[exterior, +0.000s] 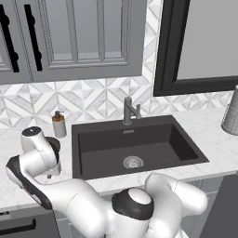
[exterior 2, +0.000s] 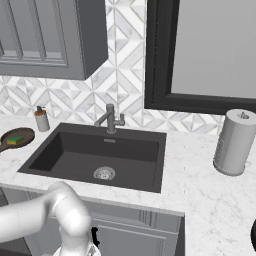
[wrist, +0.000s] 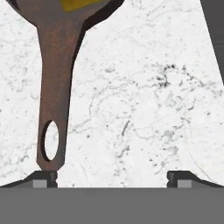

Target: Pick the pan and sponge and place them into the sink. Then turn on the water.

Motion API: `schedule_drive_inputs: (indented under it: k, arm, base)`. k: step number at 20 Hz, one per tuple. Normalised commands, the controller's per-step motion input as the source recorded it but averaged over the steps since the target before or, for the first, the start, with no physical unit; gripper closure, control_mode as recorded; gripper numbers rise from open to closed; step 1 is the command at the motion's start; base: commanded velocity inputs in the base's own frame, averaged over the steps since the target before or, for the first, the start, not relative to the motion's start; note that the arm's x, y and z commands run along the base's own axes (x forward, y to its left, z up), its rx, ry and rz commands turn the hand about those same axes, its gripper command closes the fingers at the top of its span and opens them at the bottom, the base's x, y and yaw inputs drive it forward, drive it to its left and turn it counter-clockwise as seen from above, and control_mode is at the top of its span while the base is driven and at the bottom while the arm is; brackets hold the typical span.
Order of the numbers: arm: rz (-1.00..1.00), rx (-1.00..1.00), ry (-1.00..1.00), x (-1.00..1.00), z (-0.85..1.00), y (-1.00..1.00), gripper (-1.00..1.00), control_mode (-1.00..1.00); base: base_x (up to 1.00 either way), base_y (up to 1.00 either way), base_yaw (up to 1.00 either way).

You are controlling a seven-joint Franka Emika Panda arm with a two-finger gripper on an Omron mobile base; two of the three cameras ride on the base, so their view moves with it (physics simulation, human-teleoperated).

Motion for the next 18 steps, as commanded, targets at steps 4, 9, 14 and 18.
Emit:
schedule_drive_inputs:
  k: [4,9,14,18]
  arm:
    - [-0.17,0.00,0.02,0.04,0.05,0.07,-1.00,-1.00]
    - [-0.07,0.00,0.08,0.03,0.11,0.11,-1.00,-1.00]
    - [0.00,0.00,0.06,0.00,-0.01,0.13,-1.00,-1.00]
    - [0.00,0.00,0.00,0.00,-0.01,0.26,-1.00,-1.00]
  base:
    - [0.00,0.00,0.00]
    - [0.00,0.00,0.00]
    - [0.00,0.00,0.00]
    - [0.00,0.00,0.00]
